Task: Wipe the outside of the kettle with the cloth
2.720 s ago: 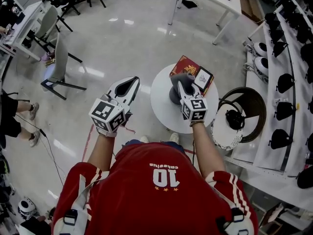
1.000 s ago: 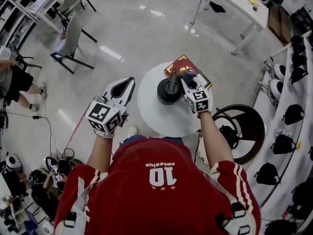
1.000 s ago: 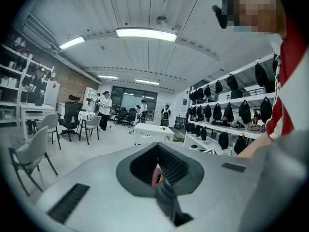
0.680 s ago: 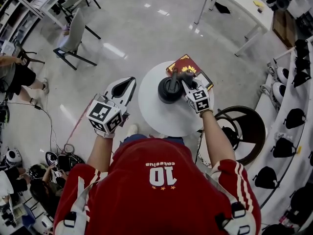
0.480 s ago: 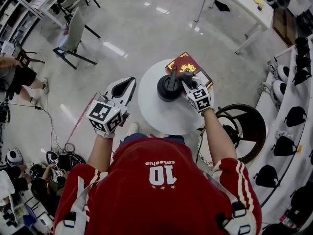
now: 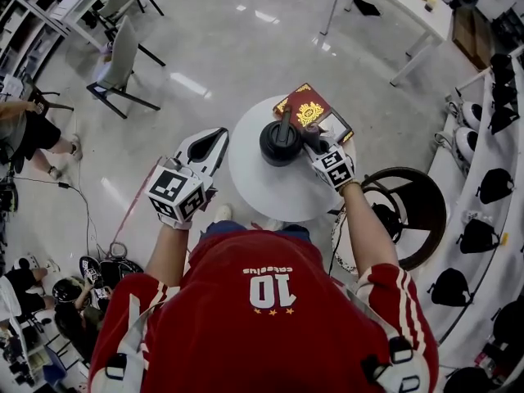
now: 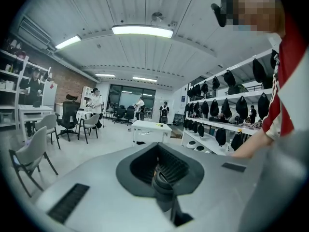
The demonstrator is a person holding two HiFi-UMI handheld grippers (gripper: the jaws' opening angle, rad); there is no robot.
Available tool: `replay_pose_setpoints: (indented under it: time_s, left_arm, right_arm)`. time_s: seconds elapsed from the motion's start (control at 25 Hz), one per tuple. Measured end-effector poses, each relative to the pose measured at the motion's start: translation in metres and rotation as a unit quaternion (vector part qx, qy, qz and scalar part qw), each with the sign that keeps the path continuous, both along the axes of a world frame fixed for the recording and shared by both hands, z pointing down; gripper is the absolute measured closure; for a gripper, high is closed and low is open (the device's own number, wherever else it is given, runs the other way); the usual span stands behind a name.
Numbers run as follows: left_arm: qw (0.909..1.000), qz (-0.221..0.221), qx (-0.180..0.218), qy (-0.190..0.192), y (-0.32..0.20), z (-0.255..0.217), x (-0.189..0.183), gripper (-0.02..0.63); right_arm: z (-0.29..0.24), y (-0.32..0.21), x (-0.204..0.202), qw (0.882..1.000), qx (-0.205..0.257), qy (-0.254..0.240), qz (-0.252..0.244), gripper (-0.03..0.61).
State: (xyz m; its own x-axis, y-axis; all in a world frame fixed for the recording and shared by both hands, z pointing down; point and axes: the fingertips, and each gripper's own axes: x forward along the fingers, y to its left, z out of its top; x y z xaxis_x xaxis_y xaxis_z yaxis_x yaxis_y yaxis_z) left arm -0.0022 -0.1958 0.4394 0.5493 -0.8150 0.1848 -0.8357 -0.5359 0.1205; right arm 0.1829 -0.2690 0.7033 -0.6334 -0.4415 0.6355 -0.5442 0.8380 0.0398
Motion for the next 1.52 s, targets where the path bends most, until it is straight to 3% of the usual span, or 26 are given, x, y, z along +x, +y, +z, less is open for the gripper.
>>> replay_pose_setpoints:
  time_s: [0.24, 0.8, 1.16, 1.52]
  left_arm:
    - [0.9999, 0.013, 0.0, -0.001, 0.008, 0.003, 0.006, 0.604]
    - [0.9972, 0.072, 0.007, 0.018, 0.012, -0.001, 0.007, 0.604]
    - [0.9934, 0.105, 0.016, 0.042, 0.004, -0.005, -0.019, 0.604]
    - [0.9885, 0.138, 0.017, 0.059, -0.002, -0.014, -0.057, 0.604]
  right_arm:
    - [0.014, 0.022, 0.003, 1.0, -0.014, 0.013, 0.001, 0.529]
    - [0.021, 0.069, -0.009, 0.997, -0.031, -0.004, 0.072, 0.529]
    - [0.015, 0.09, -0.033, 0.989, -0.042, -0.012, 0.14, 0.529]
    - [0.005, 0.104, -0.087, 0.98, -0.031, -0.02, 0.193, 0.529]
